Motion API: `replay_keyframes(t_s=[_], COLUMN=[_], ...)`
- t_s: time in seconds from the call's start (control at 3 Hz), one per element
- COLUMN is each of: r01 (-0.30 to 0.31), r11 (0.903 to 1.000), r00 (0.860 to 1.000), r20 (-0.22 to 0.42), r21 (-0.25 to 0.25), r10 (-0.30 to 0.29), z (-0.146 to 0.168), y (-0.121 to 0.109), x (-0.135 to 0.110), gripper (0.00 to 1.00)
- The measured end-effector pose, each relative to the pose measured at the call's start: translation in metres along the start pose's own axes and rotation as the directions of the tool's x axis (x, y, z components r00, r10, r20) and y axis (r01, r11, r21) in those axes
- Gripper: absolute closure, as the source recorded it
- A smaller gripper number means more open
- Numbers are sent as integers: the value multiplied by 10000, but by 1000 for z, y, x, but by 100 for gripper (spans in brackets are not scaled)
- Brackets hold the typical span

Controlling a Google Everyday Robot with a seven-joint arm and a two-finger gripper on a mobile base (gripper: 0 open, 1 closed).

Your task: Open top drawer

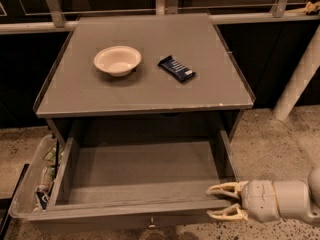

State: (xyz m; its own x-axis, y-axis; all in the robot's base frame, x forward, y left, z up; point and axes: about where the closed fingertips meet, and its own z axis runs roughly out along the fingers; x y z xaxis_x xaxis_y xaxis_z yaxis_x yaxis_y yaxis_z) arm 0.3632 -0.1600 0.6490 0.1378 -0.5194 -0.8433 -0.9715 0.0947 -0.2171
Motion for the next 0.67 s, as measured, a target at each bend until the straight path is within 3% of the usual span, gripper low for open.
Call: replay_keyframes(t_s=[0.67], r01=[-21], r11=[10000], r00=[10000], r20=[54], r21=[-6], r10=[21], z=[-2], y=[10], x=[0], gripper=[100])
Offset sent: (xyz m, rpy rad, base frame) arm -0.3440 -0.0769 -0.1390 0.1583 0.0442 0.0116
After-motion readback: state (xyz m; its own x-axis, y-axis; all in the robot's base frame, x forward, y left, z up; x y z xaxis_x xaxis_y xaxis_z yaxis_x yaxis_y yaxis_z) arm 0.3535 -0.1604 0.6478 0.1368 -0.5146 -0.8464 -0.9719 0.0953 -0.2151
